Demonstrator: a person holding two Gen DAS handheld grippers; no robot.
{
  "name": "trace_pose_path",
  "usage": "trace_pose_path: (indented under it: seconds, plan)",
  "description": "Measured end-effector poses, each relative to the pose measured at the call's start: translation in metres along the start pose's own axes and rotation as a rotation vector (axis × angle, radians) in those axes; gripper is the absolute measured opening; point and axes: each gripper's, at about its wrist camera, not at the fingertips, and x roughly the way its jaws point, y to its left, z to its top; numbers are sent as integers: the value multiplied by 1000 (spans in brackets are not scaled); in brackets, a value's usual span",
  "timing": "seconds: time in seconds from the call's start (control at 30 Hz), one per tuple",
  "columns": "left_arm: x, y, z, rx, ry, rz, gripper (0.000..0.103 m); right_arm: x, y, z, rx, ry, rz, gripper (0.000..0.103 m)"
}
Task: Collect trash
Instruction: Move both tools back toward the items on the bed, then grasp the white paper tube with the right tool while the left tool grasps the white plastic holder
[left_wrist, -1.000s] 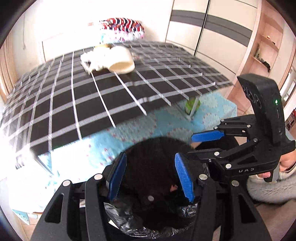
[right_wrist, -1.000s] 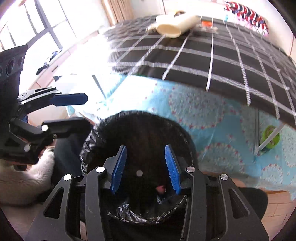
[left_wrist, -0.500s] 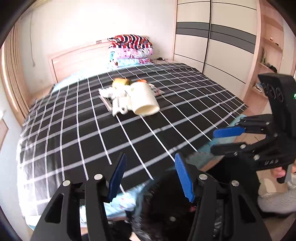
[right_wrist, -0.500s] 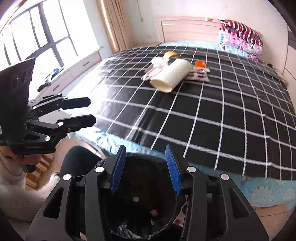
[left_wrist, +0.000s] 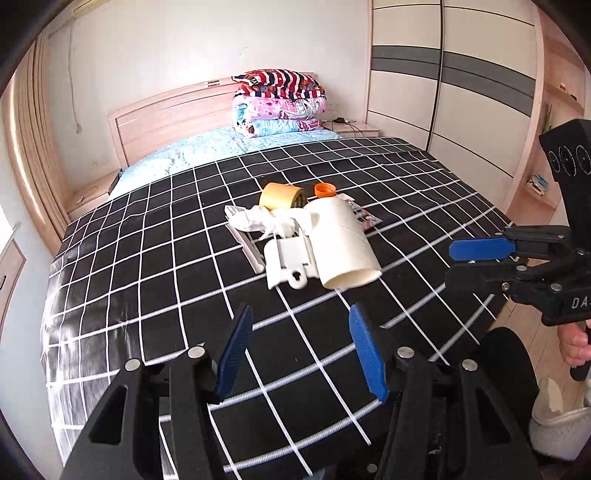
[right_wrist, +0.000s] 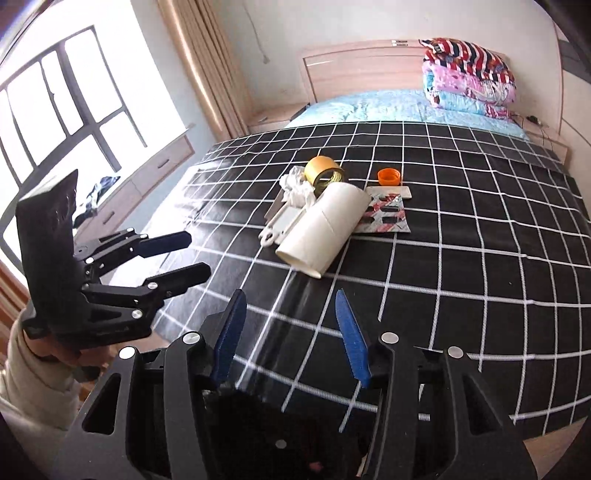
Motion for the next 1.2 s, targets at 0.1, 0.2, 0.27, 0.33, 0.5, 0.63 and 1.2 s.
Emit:
trace_pose_path:
  seconds: [0.1,0.2,0.27,0.33,0.5,0.63,1.2]
  plan:
    - [15,7,10,-13,17,3,52,16,-9,11,35,21,2,54]
    - [31,12,17,-14,35,10,52,31,-19,22,78,40,5,55]
    - [41,14,21,-19,49,14,52,39,-25,27,108,45,1,56]
    - [51,15,23,-25,60,25,52,48,-30,32,138,58,11,58]
    - [70,13,24,-22,86,29,52,70,-37,38,179,93,29,58]
    - [78,16,26,-43,89,16,52,82,-42,40,216,111,48,58]
    - [83,14,26,-76,69,18,38,84,-49,29,252,94,69,44]
